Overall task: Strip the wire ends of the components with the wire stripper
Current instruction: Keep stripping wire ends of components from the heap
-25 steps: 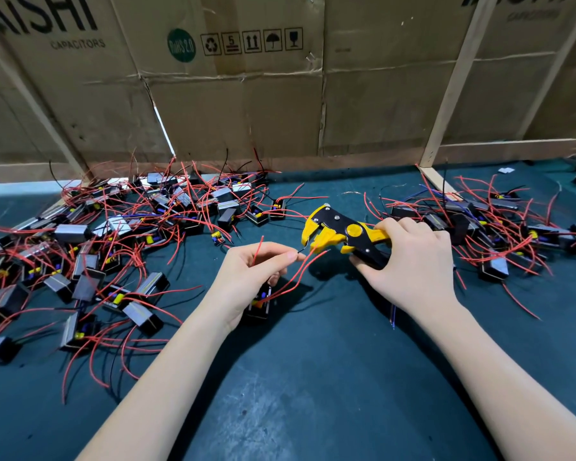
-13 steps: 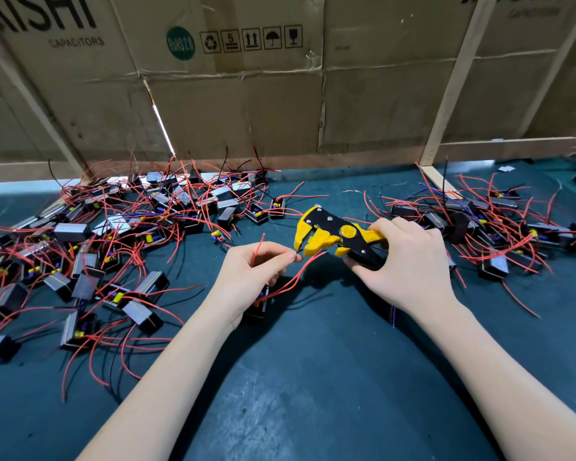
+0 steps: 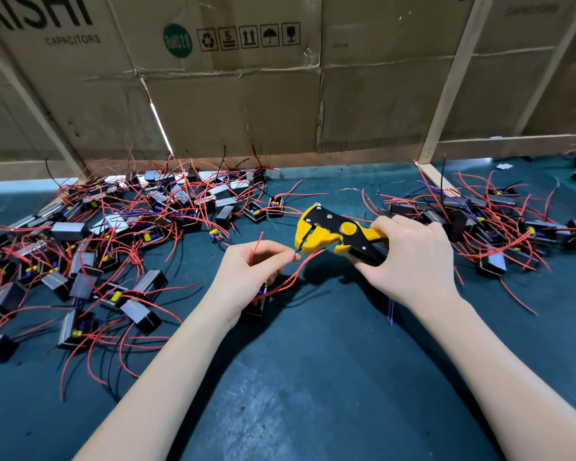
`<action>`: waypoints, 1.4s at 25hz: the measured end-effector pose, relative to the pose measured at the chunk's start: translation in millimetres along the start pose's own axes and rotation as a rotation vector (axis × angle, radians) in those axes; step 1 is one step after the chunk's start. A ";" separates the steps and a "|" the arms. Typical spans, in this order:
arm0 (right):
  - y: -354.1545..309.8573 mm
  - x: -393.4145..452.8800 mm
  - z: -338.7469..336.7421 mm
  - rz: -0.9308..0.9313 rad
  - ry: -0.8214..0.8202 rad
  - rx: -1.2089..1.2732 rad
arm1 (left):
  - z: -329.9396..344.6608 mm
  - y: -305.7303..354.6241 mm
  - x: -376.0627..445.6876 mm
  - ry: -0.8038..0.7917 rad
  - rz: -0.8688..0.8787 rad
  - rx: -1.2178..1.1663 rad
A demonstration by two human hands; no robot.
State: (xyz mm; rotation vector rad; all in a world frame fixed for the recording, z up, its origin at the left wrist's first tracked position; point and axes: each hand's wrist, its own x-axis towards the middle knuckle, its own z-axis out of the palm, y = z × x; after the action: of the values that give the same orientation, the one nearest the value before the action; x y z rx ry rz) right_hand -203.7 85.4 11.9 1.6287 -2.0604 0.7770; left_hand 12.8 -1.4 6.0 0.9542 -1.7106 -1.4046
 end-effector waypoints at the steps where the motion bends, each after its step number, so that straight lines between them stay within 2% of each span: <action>1: 0.3 -0.1 -0.1 0.000 0.000 -0.001 | 0.1 -0.3 -0.2 0.000 0.002 0.000; 6: -0.8 -0.2 0.0 0.031 0.000 -0.048 | 0.1 0.9 -0.9 -0.018 -0.005 -0.010; 11: 0.9 0.6 2.1 0.035 0.103 -0.033 | -2.4 5.3 -2.3 0.004 -0.007 0.010; 15: 11.7 2.2 4.5 0.077 0.131 -0.086 | -20.4 0.6 3.6 0.130 0.005 0.623; 16: 13.7 2.0 4.9 0.091 0.139 -0.086 | -20.2 0.7 3.4 0.099 -0.030 0.617; 19: 17.7 4.6 2.3 0.126 0.199 -0.071 | 0.6 6.1 -7.2 -0.160 -0.078 0.063; 20: 18.4 6.1 0.4 0.145 0.223 -0.056 | 5.9 5.8 -8.2 -0.252 -0.052 -0.046; 22: 20.2 8.2 -2.5 0.185 0.261 -0.018 | 7.0 5.4 -6.7 -0.288 0.062 0.051; 23: 21.4 8.9 -3.7 0.198 0.278 -0.004 | 2.3 4.8 -2.8 -0.201 0.137 0.161; 26: 22.3 9.2 -5.7 0.194 0.318 0.021 | -31.8 -5.8 10.7 0.329 0.268 0.659; 27: 21.4 9.1 -6.2 0.187 0.325 0.029 | -46.0 -9.5 13.9 0.462 0.222 0.844; 28: 20.1 8.9 -6.5 0.179 0.331 0.038 | -59.3 -12.9 17.0 0.520 0.140 0.986; 30: 17.2 8.6 -6.7 0.162 0.343 0.041 | -72.2 -20.9 19.9 0.461 -0.025 1.213; 31: 16.3 8.5 -6.7 0.154 0.345 0.037 | -73.1 -25.2 20.8 0.405 -0.042 1.268; 33: 15.2 8.1 -6.4 0.142 0.331 0.031 | -71.9 -28.0 21.6 0.380 0.037 1.181; 35: 15.5 7.9 -5.8 0.144 0.323 0.025 | -70.8 -24.8 22.7 0.446 0.135 1.094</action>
State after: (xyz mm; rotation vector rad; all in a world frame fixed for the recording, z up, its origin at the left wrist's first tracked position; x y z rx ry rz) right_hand -220.8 85.8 18.5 1.2783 -1.9539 1.0424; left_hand 66.6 -57.1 -6.1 1.5091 -2.0858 -0.0238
